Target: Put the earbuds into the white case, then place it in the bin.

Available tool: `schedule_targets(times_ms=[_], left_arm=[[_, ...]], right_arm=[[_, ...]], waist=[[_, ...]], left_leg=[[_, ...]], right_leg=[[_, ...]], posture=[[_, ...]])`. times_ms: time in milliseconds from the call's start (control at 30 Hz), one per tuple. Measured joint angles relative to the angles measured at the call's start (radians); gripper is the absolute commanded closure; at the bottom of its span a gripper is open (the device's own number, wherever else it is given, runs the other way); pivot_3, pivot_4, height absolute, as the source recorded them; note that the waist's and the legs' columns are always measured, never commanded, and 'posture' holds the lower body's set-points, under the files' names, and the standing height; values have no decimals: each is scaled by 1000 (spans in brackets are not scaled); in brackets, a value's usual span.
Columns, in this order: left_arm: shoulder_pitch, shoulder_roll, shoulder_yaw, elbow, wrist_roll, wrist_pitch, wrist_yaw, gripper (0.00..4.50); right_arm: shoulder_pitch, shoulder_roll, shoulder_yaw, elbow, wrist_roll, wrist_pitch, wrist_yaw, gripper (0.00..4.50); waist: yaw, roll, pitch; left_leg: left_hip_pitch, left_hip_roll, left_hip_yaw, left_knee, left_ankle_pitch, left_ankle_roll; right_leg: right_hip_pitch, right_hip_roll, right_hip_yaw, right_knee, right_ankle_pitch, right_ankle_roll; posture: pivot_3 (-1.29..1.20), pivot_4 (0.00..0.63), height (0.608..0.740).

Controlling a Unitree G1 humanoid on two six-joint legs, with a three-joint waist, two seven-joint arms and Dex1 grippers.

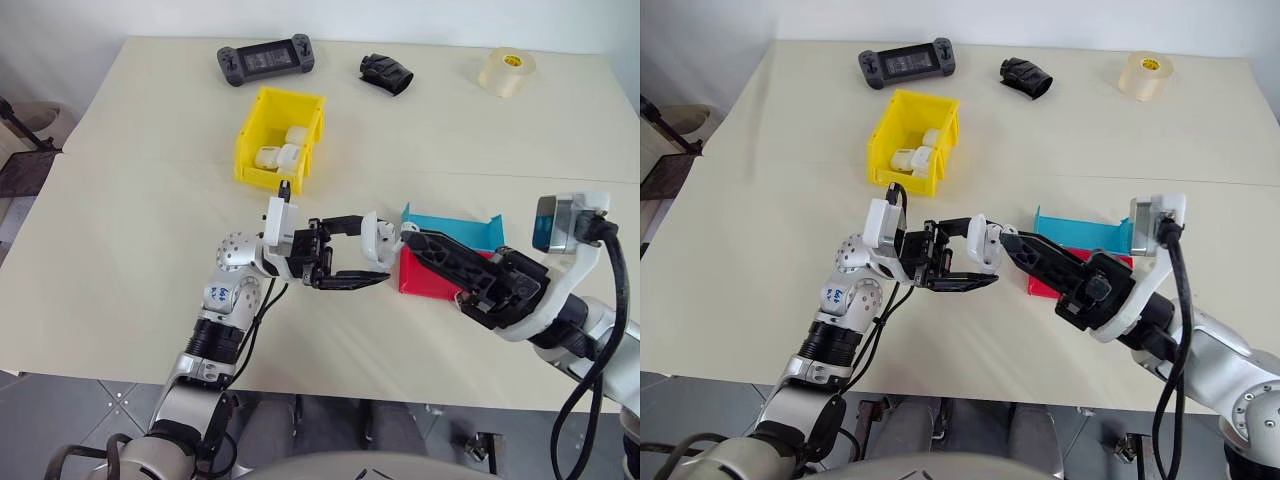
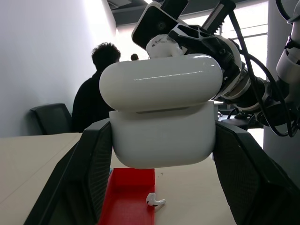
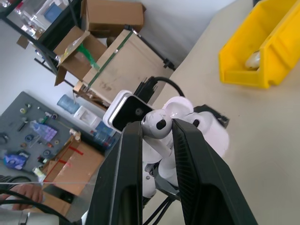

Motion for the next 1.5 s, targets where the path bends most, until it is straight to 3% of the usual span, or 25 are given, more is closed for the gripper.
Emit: schedule_targets(times_ms=[367, 1300, 1500], left_arm=[[0, -1, 1, 0, 1, -8, 2, 1668], [7, -2, -10, -2, 16, -3, 11, 1668], [11, -1, -9, -3, 19, 6, 12, 1668]], right_arm=[[-20, -34, 74, 2, 0, -26, -3, 3942], [-30, -135, 78, 54, -52, -8, 71, 3942], [-39, -163, 72, 46, -84, 4, 128, 2078]], waist=[[0, 0, 0], [1, -1, 0], [1, -1, 0]], left_leg=[[0, 0, 0, 0, 0, 0], [0, 0, -1, 0, 0, 0], [0, 0, -1, 0, 0, 0]], right_leg=[[1, 0, -1, -1, 0, 0], [1, 0, -1, -1, 0, 0], [1, 0, -1, -1, 0, 0]], posture=[[0, 150, 740], [0, 150, 740], [0, 150, 740]])
